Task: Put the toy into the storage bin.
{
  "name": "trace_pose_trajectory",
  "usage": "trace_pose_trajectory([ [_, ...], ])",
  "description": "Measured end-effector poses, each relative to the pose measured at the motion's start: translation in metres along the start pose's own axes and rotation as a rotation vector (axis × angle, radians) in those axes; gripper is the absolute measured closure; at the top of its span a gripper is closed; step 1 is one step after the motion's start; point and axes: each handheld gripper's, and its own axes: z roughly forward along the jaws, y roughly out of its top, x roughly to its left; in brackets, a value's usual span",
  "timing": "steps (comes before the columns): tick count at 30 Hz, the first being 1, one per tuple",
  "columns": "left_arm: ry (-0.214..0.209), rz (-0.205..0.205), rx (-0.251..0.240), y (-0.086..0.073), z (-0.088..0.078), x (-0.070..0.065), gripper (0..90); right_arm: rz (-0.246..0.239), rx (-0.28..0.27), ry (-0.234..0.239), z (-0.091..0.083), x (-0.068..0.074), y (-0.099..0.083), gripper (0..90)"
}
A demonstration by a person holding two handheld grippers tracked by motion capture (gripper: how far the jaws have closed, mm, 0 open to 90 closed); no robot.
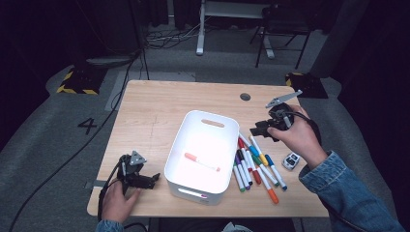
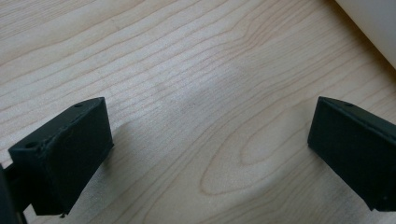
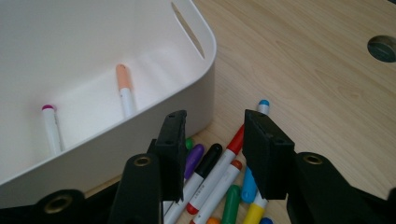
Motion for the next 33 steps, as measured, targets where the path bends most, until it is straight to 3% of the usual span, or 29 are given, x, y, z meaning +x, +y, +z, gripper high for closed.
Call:
trace_pose_trajectory([
  [12,-0.001,0.001,0.001,0.000,0.000,0.000,0.0,0.080,0.050,-0.036,0.009,-0.025,-0.032,60.2],
  [15,-0.001,0.000,0.000,0.000,0.000,0.000,0.0,0.083,0.093,-0.078,0.020,-0.032,-0.045,60.7],
  [28,0.000,0.000,0.000,0.000,0.000,0.000,0.0,0.179,0.207,-0.088,0.046,-0.045,-0.110,62.1],
  [33,-0.001,0.000,0.001,0.000,0.000,0.000,0.0,0.208,0.242,-0.071,0.051,-0.045,-0.130,62.9],
])
